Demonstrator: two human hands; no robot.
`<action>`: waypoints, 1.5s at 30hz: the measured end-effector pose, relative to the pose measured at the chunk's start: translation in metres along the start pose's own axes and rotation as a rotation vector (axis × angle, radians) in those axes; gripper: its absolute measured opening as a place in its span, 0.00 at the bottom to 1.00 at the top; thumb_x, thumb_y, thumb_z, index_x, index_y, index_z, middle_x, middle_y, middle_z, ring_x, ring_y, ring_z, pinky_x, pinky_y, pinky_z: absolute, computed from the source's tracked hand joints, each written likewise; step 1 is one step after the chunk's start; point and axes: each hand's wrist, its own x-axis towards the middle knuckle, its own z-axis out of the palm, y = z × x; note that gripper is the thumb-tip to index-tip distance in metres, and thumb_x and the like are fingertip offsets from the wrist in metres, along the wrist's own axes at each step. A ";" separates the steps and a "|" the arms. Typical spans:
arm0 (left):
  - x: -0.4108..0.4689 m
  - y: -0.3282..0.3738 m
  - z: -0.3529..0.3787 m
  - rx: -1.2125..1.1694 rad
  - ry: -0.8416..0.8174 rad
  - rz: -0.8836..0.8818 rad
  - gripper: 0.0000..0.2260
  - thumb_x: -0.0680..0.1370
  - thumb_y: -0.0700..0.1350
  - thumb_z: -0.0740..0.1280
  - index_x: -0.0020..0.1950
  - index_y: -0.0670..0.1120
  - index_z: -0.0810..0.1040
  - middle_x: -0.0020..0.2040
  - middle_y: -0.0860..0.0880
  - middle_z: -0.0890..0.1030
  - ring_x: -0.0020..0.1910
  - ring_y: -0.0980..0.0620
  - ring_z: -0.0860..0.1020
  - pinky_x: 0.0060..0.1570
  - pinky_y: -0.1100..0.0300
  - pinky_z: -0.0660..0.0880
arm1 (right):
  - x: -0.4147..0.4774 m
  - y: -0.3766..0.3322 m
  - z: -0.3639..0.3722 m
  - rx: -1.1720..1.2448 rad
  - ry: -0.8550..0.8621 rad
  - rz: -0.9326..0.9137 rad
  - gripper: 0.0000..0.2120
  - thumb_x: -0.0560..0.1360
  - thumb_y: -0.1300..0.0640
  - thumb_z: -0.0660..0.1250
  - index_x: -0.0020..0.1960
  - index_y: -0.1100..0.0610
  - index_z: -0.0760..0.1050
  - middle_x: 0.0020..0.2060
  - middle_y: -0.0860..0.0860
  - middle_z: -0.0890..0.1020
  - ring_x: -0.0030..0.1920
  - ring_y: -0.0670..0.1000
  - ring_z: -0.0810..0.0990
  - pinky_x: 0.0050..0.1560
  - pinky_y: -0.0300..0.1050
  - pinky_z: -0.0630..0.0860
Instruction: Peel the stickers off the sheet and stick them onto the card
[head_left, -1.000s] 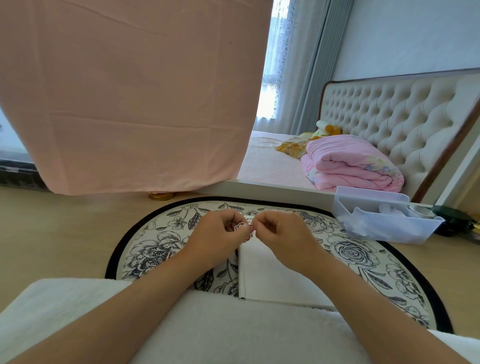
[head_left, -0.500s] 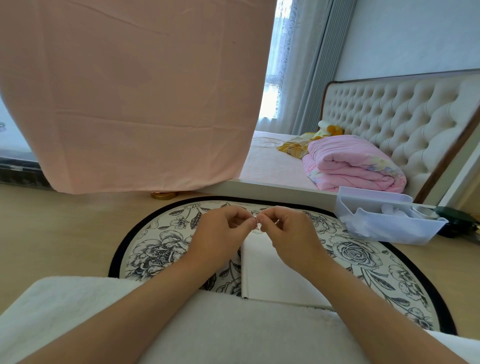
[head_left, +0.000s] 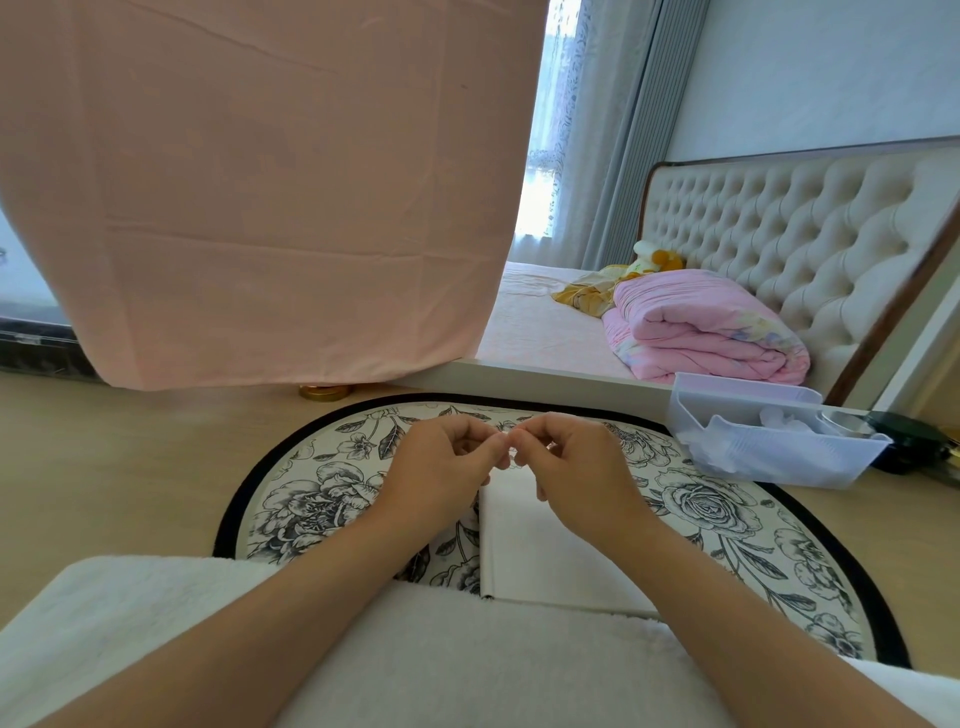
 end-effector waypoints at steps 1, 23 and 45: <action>0.000 0.000 0.000 -0.009 -0.009 -0.005 0.05 0.78 0.46 0.71 0.43 0.49 0.84 0.37 0.54 0.85 0.33 0.58 0.81 0.31 0.67 0.74 | 0.000 -0.002 -0.001 0.065 -0.025 0.036 0.10 0.78 0.56 0.70 0.39 0.50 0.82 0.35 0.47 0.84 0.26 0.45 0.77 0.34 0.38 0.73; 0.000 -0.003 0.002 0.039 -0.045 0.051 0.10 0.81 0.46 0.66 0.40 0.53 0.81 0.36 0.56 0.84 0.31 0.60 0.78 0.30 0.68 0.71 | -0.004 -0.010 -0.004 0.016 -0.020 0.020 0.11 0.77 0.57 0.69 0.37 0.50 0.85 0.35 0.45 0.85 0.26 0.49 0.79 0.32 0.37 0.75; 0.005 -0.012 0.002 0.058 -0.076 0.112 0.06 0.82 0.47 0.64 0.46 0.51 0.76 0.44 0.54 0.80 0.45 0.52 0.78 0.39 0.61 0.75 | -0.002 -0.008 -0.005 0.348 -0.080 0.193 0.03 0.76 0.57 0.73 0.47 0.55 0.86 0.42 0.47 0.86 0.31 0.50 0.79 0.30 0.30 0.68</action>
